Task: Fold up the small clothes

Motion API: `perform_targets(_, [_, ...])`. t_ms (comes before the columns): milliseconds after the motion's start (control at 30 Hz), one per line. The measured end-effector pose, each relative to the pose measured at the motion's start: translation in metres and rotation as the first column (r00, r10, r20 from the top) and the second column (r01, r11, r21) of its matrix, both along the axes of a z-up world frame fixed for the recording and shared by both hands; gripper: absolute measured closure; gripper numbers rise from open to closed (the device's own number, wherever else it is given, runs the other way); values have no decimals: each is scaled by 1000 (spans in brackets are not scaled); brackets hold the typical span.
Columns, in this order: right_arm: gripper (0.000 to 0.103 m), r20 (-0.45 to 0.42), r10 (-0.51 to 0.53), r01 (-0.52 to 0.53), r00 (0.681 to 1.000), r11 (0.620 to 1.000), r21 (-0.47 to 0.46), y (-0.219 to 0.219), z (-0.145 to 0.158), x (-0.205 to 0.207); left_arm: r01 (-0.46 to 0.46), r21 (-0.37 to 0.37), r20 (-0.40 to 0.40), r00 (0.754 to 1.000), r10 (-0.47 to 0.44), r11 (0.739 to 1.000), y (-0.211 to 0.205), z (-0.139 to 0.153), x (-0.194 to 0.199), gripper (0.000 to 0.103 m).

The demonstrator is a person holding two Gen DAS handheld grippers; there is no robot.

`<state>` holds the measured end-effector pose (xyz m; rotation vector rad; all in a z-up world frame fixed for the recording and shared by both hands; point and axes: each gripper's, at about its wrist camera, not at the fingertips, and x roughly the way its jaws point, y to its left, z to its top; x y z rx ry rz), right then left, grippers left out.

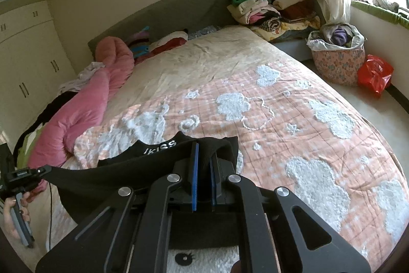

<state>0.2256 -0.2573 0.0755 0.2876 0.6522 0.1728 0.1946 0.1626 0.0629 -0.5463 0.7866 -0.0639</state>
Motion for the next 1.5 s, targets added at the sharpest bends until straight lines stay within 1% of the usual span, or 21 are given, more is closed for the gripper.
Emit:
perform_targets(333, [96,-45,-11,10,999,999,-36,6,-27,27,-1,67,-48,999,4,998,-10,-24,25,99])
perform_targets(633, [96,-86,-20,15,996,998,-59,10,-50,46,16,153,-89,996,-2,988,-19,-46,45,99])
perform_targets(1067, [94,-128,-40,25,991,993,-113,11,-78,62,34,213,-133,991,-6,977,-26,-69,64,98])
perform_targets(1133, [92,-131,-43,27,990,992,-120,11,-79,63,36,219,-136,991,-6,975,-27,-71,66,97])
perform_targets(1167, [92,-130,-42,26,991,992,-122,12,-80,64,37,220,-136,991,-7,975,-28,-71,67,95])
perform_targets(1267, [86,-127,-50,32,991,990,-138,12,-80,64,43,228,-137,991,-12,973,-30,-72,68,90])
perform_targets(1400, [75,-128,-61,43,990,989,-138,10,-80,63,51,249,-130,991,-19,967,-35,-70,69,87])
perform_targets(1500, [71,-124,-66,49,990,990,-136,8,-79,61,54,258,-120,992,-23,965,-37,-67,68,82])
